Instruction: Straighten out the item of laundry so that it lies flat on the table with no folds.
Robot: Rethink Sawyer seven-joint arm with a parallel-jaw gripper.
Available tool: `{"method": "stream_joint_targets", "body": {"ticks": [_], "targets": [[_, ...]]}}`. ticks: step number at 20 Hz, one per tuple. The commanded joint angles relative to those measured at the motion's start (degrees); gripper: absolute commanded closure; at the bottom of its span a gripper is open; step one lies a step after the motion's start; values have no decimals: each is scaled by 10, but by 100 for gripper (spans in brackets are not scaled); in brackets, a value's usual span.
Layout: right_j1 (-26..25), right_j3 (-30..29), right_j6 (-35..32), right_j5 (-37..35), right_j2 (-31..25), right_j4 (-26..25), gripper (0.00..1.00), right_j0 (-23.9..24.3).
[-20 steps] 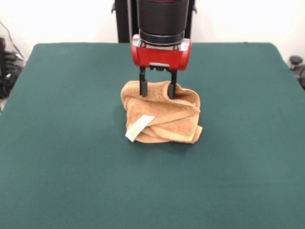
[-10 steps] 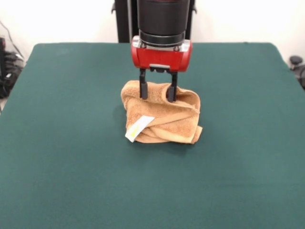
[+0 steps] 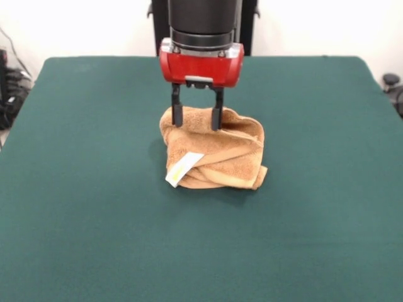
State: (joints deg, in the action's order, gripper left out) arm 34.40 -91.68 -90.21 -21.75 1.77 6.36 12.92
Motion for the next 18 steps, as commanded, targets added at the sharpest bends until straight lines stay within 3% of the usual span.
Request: {"method": "stream_joint_targets", "body": {"ticks": [1, 18], "targets": [[-12, -5, -15, -19, -72, -31, 0, -3], [-13, 3, -23, -26, -84, -54, 0, 6]]}}
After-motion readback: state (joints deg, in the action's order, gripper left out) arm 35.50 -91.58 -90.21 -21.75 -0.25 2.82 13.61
